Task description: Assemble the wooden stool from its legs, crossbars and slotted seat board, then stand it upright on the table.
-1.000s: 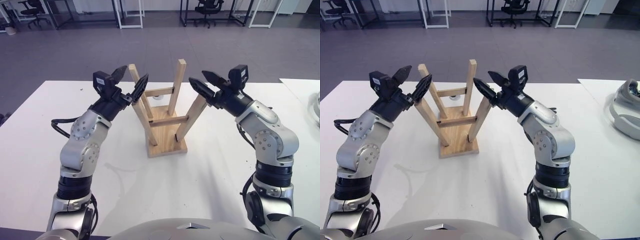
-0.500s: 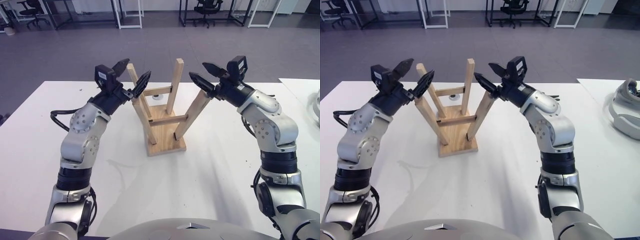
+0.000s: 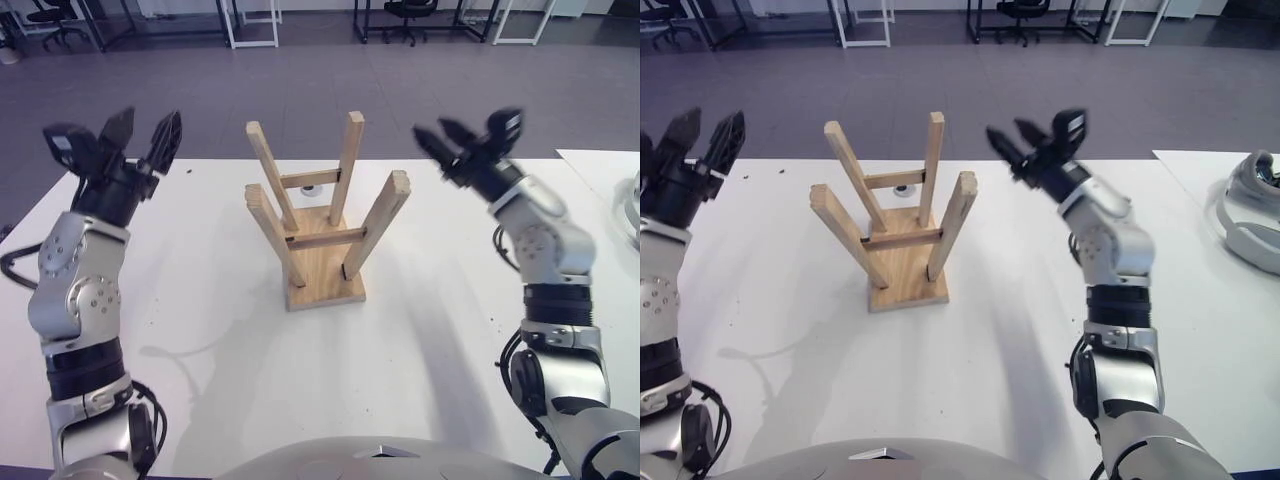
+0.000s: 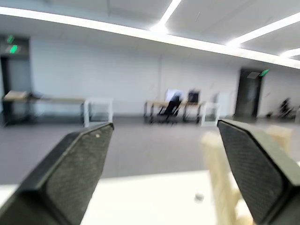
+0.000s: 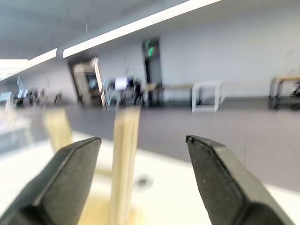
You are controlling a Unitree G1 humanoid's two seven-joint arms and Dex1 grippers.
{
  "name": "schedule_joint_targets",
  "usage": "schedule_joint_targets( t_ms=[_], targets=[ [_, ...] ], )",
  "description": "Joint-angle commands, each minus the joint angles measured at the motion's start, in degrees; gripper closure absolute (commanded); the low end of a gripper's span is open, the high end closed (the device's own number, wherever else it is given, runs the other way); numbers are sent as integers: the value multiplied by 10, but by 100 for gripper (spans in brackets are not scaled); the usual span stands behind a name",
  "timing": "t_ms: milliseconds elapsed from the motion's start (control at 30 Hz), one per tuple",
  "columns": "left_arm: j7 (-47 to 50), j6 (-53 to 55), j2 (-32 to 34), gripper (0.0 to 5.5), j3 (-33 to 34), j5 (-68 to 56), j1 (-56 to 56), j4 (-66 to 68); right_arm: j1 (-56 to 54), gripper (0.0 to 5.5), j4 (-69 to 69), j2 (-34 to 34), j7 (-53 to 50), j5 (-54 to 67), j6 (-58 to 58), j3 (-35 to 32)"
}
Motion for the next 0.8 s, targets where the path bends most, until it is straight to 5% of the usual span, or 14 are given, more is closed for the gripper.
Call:
schedule_joint_targets(
  t_ms=[33,167,300,467,600,800],
  targets=[
    [-44,-4,40,139,-54,88,75,52,16,210,101,68,100,-50,-63,97],
    [-93,-24,61,139,-98,154,149,93,95,210,-30,49,230,-17,-9,171],
    [-136,-59,100,139,-134,226,218,106,190,210,-164,-13,221,-84,-9,237],
    [-218,-56,171,139,-160,261,298,24,297,210,-221,-96,195,-103,-3,195],
    [-268,-22,213,139,-168,257,312,-38,291,210,-141,-130,186,-100,-25,135],
    [-276,16,196,139,-278,308,257,-36,-17,210,345,-8,-49,-262,-180,150]
  ],
)
